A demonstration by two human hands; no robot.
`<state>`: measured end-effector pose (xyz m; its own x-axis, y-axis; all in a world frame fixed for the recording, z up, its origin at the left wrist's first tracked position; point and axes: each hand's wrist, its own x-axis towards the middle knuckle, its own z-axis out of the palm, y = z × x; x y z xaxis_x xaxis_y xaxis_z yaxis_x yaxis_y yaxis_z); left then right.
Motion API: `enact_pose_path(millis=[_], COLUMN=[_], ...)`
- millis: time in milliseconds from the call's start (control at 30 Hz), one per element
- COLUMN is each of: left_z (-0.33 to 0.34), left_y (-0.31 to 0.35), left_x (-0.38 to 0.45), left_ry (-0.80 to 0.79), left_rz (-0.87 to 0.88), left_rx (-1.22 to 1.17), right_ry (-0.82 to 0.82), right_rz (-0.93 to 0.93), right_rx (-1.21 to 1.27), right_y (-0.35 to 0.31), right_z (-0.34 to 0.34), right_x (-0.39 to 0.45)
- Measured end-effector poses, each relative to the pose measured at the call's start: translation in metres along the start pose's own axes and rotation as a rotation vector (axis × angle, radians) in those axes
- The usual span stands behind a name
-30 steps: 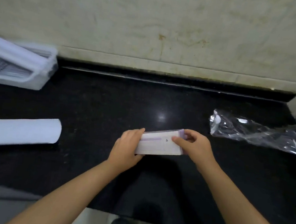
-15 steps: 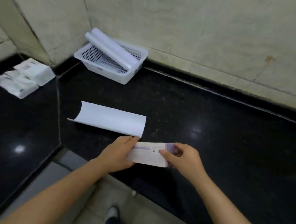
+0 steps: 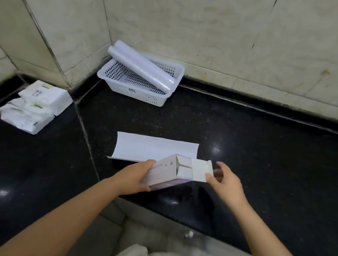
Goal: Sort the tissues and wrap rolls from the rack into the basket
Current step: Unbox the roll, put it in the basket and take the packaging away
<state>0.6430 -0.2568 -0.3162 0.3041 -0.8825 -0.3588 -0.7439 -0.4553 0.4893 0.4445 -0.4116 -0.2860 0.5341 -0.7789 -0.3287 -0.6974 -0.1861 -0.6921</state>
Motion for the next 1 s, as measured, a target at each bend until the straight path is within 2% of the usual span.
enact_pose_path(millis=[67,133,167,233,300,333,467,567,633,767,833,1000], left_z=[0.001,0.002,0.002,0.001,0.000,-0.001,-0.001,0.000,0.000,0.001,0.001,0.001], left_y=[-0.002,-0.002,-0.001,0.000,0.002,0.002,0.002,0.002,0.002,0.003,0.004,0.002], left_x=[0.000,0.001,0.000,0.000,0.000,0.000,0.001,0.003,0.003,0.000,-0.001,-0.003], left_ry=[0.001,0.007,0.007,-0.003,-0.012,-0.017,-0.029,-0.027,-0.021,-0.026,-0.027,-0.021], left_rz=[0.012,0.034,0.041,0.037,0.030,0.030,0.034,0.043,0.049,0.067,0.071,0.066], left_rx=[-0.001,0.019,0.025,0.020,0.014,0.017,0.034,0.073,0.083,0.069,0.067,0.045], right_ry=[0.285,0.395,0.391,0.243,0.051,0.015,0.208,0.129,0.019,-0.022,-0.050,0.162], right_rz=[-0.274,-0.595,-0.704,-0.769,-0.694,-0.668,-0.763,-0.774,-0.682,-0.479,-0.464,-0.450], right_rx=[-0.359,-0.562,-0.634,-0.684,-0.598,-0.570,-0.521,-0.531,-0.468,-0.214,-0.279,-0.379], right_y=[0.002,-0.008,-0.014,-0.029,-0.039,-0.040,-0.035,-0.027,-0.024,-0.031,-0.035,-0.043], right_z=[0.003,0.005,0.007,0.011,0.015,0.017,0.015,0.019,0.022,0.023,0.025,0.026], right_x=[-0.009,-0.022,-0.027,-0.035,-0.039,-0.040,-0.045,-0.054,-0.058,-0.045,-0.037,-0.031])
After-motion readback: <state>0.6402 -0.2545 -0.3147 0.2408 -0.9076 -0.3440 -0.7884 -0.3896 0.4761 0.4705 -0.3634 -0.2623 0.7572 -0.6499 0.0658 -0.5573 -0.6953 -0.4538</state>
